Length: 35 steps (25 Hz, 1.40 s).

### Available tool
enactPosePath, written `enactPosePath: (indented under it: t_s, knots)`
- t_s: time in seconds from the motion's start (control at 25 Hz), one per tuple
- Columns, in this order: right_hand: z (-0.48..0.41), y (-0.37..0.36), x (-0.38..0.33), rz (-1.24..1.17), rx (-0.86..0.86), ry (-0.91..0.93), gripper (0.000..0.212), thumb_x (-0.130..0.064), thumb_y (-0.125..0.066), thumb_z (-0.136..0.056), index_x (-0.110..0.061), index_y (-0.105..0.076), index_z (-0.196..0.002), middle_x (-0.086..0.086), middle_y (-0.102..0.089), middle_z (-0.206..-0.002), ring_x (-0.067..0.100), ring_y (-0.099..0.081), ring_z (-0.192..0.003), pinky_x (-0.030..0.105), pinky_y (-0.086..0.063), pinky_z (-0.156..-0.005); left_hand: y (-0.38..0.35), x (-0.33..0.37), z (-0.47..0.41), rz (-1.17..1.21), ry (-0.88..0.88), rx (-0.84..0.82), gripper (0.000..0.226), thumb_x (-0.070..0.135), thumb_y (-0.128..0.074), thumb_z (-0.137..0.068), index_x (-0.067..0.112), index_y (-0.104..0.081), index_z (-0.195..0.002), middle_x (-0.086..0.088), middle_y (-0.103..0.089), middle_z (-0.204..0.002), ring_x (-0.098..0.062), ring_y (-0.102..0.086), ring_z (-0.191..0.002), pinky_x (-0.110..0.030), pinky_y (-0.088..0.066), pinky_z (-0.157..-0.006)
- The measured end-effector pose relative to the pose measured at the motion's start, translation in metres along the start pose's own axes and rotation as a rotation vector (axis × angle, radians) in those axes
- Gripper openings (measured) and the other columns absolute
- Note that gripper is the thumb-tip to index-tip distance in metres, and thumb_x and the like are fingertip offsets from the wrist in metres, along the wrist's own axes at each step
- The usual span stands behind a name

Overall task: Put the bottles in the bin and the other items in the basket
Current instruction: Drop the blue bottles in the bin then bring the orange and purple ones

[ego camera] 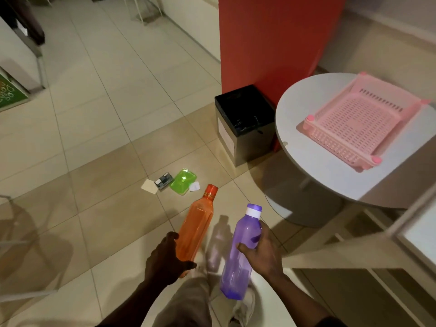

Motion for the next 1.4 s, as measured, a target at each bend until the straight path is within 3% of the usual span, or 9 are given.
enactPosePath:
  t_s: [0.16,0.28,0.48,0.6,0.8,1.04,1.24,1.32,1.4]
  knots:
    - [-0.066,-0.009,-0.028,-0.006,0.008,-0.052,0.103,-0.038,-0.092,-0.073,-0.023,-0.03,-0.154,-0.001,-0.059,-0.132,0.023,-0.066,-0.111,0.047,-0.063,-0.089,0.02,0.008,-0.073,0.002,-0.019,-0.026,0.118,0.081,-0.085,-0.044,0.03,-0.04,-0.14,0.009,-0.066,-0.126,-0.018,-0.07,-0.104,-0.036,-0.059,-0.08]
    - [-0.119,-0.01,-0.057,-0.066,0.041,-0.106,0.105,-0.035,-0.093,-0.073,-0.022,-0.029,-0.155,-0.001,-0.058,-0.131,0.025,-0.066,-0.112,0.045,-0.064,-0.09,0.044,0.016,-0.141,-0.016,-0.027,-0.056,0.112,0.072,-0.089,-0.048,0.028,-0.041,-0.138,0.007,-0.068,-0.126,-0.02,-0.07,-0.106,-0.04,-0.061,-0.086]
    - [-0.186,0.004,-0.11,-0.135,0.117,-0.167,0.095,-0.03,-0.091,-0.077,-0.019,-0.033,-0.152,0.0,-0.061,-0.126,0.022,-0.068,-0.105,0.025,-0.06,-0.077,0.098,0.036,-0.243,-0.001,-0.159,-0.129,0.109,0.074,-0.088,-0.05,0.023,-0.045,-0.136,0.003,-0.069,-0.122,-0.021,-0.07,-0.103,-0.034,-0.058,-0.08]
    - [-0.218,0.011,-0.139,-0.181,0.168,-0.185,0.092,-0.033,-0.09,-0.079,-0.02,-0.033,-0.151,0.0,-0.061,-0.126,0.019,-0.067,-0.102,0.019,-0.057,-0.072,0.132,0.061,-0.296,-0.027,-0.249,-0.13,0.108,0.069,-0.091,-0.051,0.024,-0.047,-0.139,0.005,-0.067,-0.128,-0.021,-0.069,-0.111,-0.029,-0.054,-0.084]
    - [-0.258,0.014,-0.166,-0.237,0.223,-0.209,0.09,-0.035,-0.089,-0.079,-0.02,-0.035,-0.15,-0.002,-0.061,-0.127,0.023,-0.067,-0.109,0.031,-0.062,-0.083,0.152,0.099,-0.355,0.03,-0.277,-0.207,0.093,0.059,-0.09,-0.06,0.022,-0.051,-0.136,0.0,-0.071,-0.123,-0.025,-0.07,-0.111,-0.045,-0.06,-0.093]
    - [-0.345,0.039,-0.185,-0.306,0.227,-0.205,0.084,-0.027,-0.09,-0.079,-0.013,-0.042,-0.146,0.006,-0.065,-0.129,0.03,-0.068,-0.113,0.049,-0.061,-0.094,0.152,0.162,-0.415,0.007,-0.257,-0.226,0.093,0.053,-0.094,-0.066,0.019,-0.048,-0.139,-0.003,-0.073,-0.121,-0.024,-0.073,-0.101,-0.04,-0.064,-0.086]
    - [-0.411,0.061,-0.205,-0.321,0.204,-0.243,0.074,-0.026,-0.089,-0.081,-0.012,-0.045,-0.139,0.006,-0.067,-0.121,0.029,-0.07,-0.105,0.029,-0.059,-0.078,0.182,0.217,-0.459,-0.089,-0.255,-0.142,0.097,0.056,-0.092,-0.068,0.018,-0.046,-0.144,-0.003,-0.07,-0.129,-0.022,-0.072,-0.107,-0.038,-0.059,-0.089]
    - [-0.446,0.074,-0.211,-0.311,0.188,-0.219,0.06,-0.024,-0.089,-0.081,-0.021,-0.05,-0.126,0.0,-0.068,-0.109,0.018,-0.07,-0.092,0.012,-0.054,-0.065,0.196,0.247,-0.488,-0.103,-0.246,-0.11,0.098,0.056,-0.092,-0.068,0.017,-0.046,-0.145,-0.003,-0.07,-0.129,-0.024,-0.072,-0.106,-0.038,-0.059,-0.086]
    - [-0.47,0.084,-0.22,-0.332,0.214,-0.18,0.052,-0.022,-0.089,-0.081,-0.033,-0.048,-0.11,-0.013,-0.065,-0.096,0.005,-0.066,-0.083,0.01,-0.054,-0.063,0.21,0.267,-0.506,-0.09,-0.245,-0.057,0.097,0.055,-0.094,-0.066,0.017,-0.048,-0.143,-0.004,-0.072,-0.126,-0.025,-0.073,-0.103,-0.035,-0.056,-0.08]
Point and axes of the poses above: each hand's wrist, its own z-axis away from the middle knuckle, its own y-axis out of the back of the hand, x = y × z, the point moved 5 cm from there along -z, towards the middle knuckle
